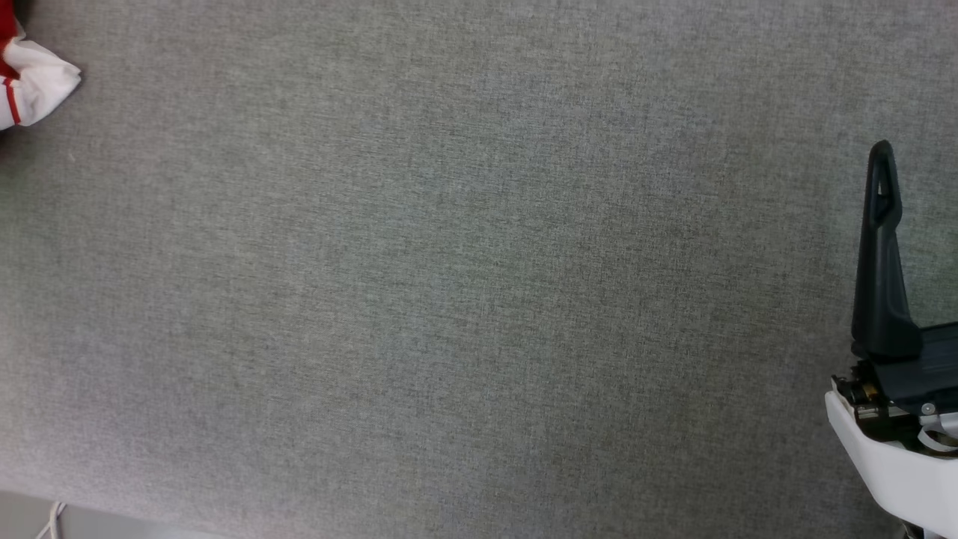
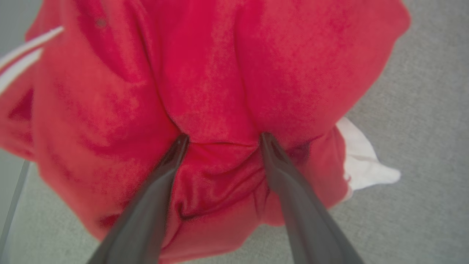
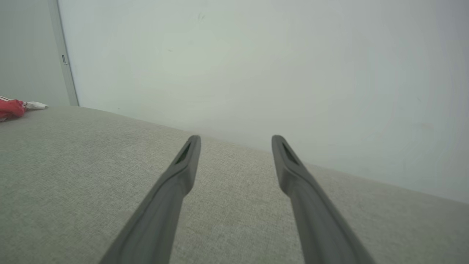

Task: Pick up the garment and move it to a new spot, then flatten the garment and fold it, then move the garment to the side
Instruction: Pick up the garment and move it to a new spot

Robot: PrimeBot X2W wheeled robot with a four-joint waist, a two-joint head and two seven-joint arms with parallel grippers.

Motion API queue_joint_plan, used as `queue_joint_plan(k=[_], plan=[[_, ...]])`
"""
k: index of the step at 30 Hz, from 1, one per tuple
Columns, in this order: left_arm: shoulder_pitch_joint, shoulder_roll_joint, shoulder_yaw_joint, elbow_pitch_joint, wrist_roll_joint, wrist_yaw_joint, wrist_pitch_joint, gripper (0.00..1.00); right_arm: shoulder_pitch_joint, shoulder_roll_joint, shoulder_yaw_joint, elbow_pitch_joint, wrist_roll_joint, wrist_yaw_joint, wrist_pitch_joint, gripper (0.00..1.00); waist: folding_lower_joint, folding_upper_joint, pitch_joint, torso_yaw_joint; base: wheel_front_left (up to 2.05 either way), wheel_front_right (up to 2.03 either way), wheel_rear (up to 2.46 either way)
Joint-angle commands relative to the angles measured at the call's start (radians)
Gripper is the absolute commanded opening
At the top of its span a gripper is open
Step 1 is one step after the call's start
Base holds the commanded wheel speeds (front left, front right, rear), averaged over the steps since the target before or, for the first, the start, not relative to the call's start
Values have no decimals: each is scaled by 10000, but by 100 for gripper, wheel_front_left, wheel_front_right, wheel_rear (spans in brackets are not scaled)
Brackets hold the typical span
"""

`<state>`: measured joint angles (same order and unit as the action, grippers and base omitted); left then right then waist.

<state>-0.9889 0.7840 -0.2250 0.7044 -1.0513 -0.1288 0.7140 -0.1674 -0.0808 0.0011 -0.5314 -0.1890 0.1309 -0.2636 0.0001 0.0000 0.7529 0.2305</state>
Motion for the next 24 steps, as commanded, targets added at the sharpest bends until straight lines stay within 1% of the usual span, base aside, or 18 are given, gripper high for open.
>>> queue_joint_plan(k=[1, 3, 5, 6, 7, 8, 13, 17, 20, 24], plan=[[153, -208, -204, 12, -48, 4, 129, 100, -162, -72, 10, -48, -37, -3, -17, 100, -1, 0, 85, -42, 0, 0, 0], [174, -389, -471, 70, -174, -3, 231, 100, -239, -78, 38, -74, -40, -3, -17, 100, -1, 0, 130, -80, 0, 0, 0], [167, -428, -728, 86, -242, -5, 224, 100, -249, -69, 94, -62, -47, -3, -17, 100, -1, 0, 130, -139, 0, 0, 0], [160, -414, -833, 39, -257, -7, 139, 90, -260, -56, 110, -59, -43, -3, -17, 100, -1, 0, 112, -163, 0, 0, 0], [134, -359, -881, 36, -284, -7, 27, 29, -264, -38, 128, -40, -30, -3, -17, 100, -1, 0, 75, -189, 0, 0, 0], [113, -269, -956, 36, -312, -7, -17, 0, -261, -14, 130, -2, -1, -3, -17, 100, -1, 0, 23, -218, 0, 0, 0], [-144, 332, -954, -78, -531, -4, -629, 0, -333, 74, 39, 82, 264, -3, -17, 100, -1, 0, -409, -253, 0, 0, 0], [-294, 793, -1102, -238, -577, 5, -853, 0, -449, 127, -21, 186, 500, -3, -17, 100, -1, 0, -975, -257, 0, 0, 0], [-418, 1043, -1388, -576, -476, 5, -931, 0, -435, 111, 57, 320, 375, -3, -17, 100, -1, 0, -1465, -278, 0, 0, 0], [-693, 1430, -1813, -1176, -348, 5, -934, 0, -231, 206, 108, 548, 509, -3, -17, 100, -1, 0, -2216, -355, 0, 0, 0]])
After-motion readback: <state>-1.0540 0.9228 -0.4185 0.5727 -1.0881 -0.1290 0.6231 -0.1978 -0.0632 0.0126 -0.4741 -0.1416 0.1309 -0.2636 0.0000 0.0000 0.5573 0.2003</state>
